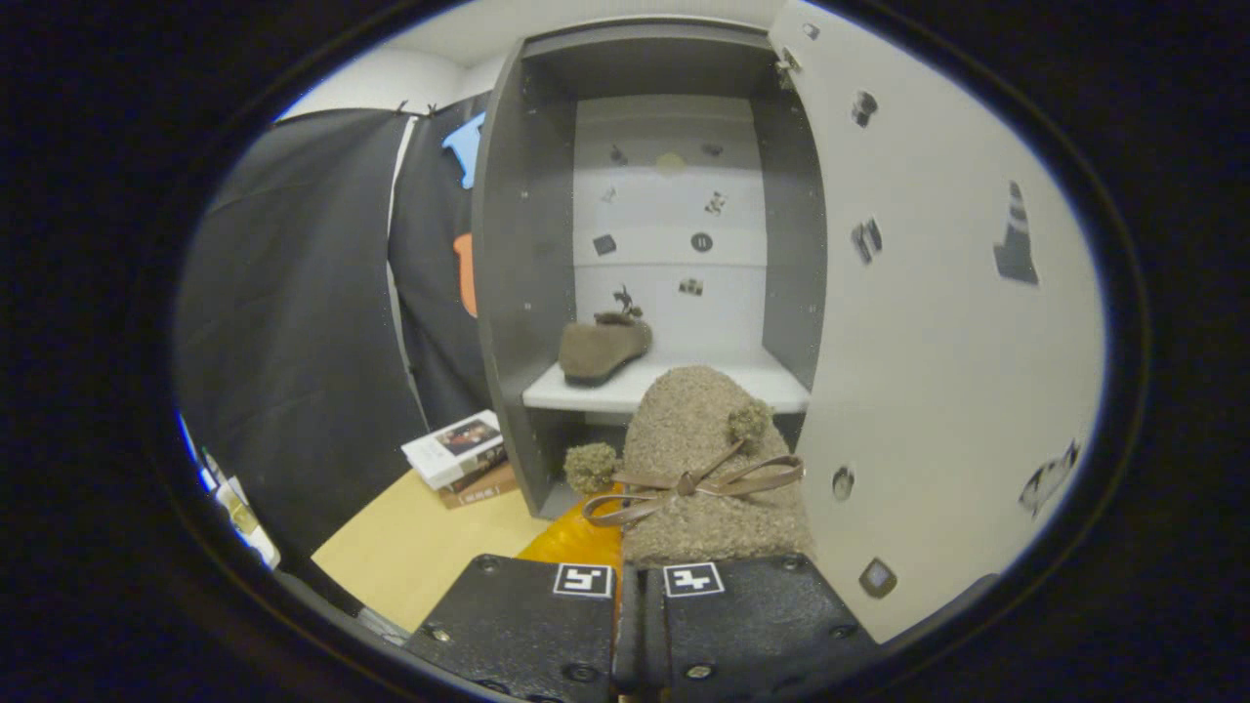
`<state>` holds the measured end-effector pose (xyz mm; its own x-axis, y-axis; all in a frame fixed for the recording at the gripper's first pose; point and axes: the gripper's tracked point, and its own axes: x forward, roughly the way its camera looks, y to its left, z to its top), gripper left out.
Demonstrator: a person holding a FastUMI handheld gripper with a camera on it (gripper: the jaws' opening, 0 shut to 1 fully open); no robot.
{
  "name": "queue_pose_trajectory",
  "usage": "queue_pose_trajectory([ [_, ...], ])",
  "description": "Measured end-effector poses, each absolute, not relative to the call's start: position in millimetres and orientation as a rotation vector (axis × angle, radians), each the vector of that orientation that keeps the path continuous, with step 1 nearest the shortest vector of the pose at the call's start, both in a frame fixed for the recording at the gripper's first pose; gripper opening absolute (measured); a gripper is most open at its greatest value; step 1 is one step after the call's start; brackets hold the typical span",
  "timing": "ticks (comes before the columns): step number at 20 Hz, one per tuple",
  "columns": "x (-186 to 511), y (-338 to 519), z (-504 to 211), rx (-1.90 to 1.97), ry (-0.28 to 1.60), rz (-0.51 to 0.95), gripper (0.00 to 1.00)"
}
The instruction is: Open the shoe cabinet door, grab the shoes and put them into the shoe cabinet, then close the shoe cabinet door.
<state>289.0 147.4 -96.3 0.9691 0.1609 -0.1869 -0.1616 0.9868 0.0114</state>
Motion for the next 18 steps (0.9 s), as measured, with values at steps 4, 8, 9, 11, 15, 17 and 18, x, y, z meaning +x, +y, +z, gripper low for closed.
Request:
queue_pose_trajectory([
  [4, 329.5, 156.7, -58.4, -0.012, 0.132, 0.173, 0.06],
  [8, 385.2, 168.2, -35.9, -0.028, 0.119, 0.188, 0.06],
  [9, 399.8, 168.7, -31.3, -0.029, 0.118, 0.185, 0.06],
  [11, 434.5, 168.8, -21.6, -0.025, 0.119, 0.177, 0.06],
  [15, 500.1, 169.3, -16.1, -0.020, 0.147, 0.156, 0.06],
  [17, 528.0, 166.5, -19.3, -0.013, 0.181, 0.138, 0.06],
  [18, 541.3, 165.4, -22.6, -0.005, 0.200, 0.130, 0.06],
])
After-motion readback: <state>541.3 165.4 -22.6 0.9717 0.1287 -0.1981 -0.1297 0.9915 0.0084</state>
